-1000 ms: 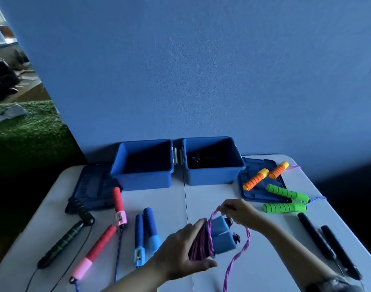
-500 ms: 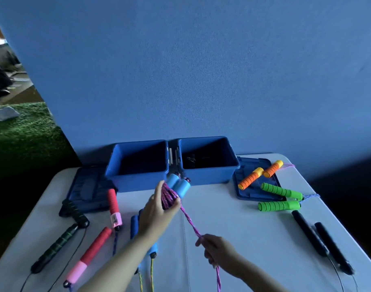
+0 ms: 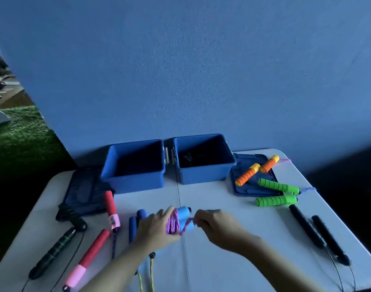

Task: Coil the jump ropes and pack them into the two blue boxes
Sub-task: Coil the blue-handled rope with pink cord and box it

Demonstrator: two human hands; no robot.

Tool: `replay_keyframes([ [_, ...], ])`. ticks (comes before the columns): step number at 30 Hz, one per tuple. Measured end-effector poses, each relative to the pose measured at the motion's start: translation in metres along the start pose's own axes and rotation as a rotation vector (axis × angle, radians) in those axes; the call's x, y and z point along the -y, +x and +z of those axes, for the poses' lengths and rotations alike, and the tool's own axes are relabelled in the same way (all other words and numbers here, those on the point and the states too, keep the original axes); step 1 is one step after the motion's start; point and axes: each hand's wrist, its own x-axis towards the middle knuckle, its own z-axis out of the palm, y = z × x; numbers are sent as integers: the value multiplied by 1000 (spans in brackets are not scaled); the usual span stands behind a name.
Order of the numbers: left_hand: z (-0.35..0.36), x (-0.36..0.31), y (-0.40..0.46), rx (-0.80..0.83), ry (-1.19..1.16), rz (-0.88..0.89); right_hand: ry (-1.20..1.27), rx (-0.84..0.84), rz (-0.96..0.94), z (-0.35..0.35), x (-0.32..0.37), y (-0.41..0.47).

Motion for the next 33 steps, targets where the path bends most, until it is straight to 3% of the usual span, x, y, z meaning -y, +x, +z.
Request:
replay_keyframes([
  [5, 1, -32, -26, 53, -81, 188, 65, -52, 79, -14, -31, 30],
  [9, -19, -46, -39, 13, -338, 258, 180, -12, 130, -13, -55, 38],
  [14, -36, -47, -32, -65, -740, 170, 470, 54, 315, 18, -73, 35],
  [19, -38, -38, -18, -197, -906, 38, 743, 125, 363, 50, -53, 25],
  [25, -36, -11, -4, -346, -731, -220, 787, 92, 376, 64, -34, 9],
  [27, -28, -4, -1, -320, -621, -277, 757, 45, 373, 66, -28, 6],
  [33, -16, -10, 4, -120, -272, -317, 296, -26, 267, 66, -27, 5],
])
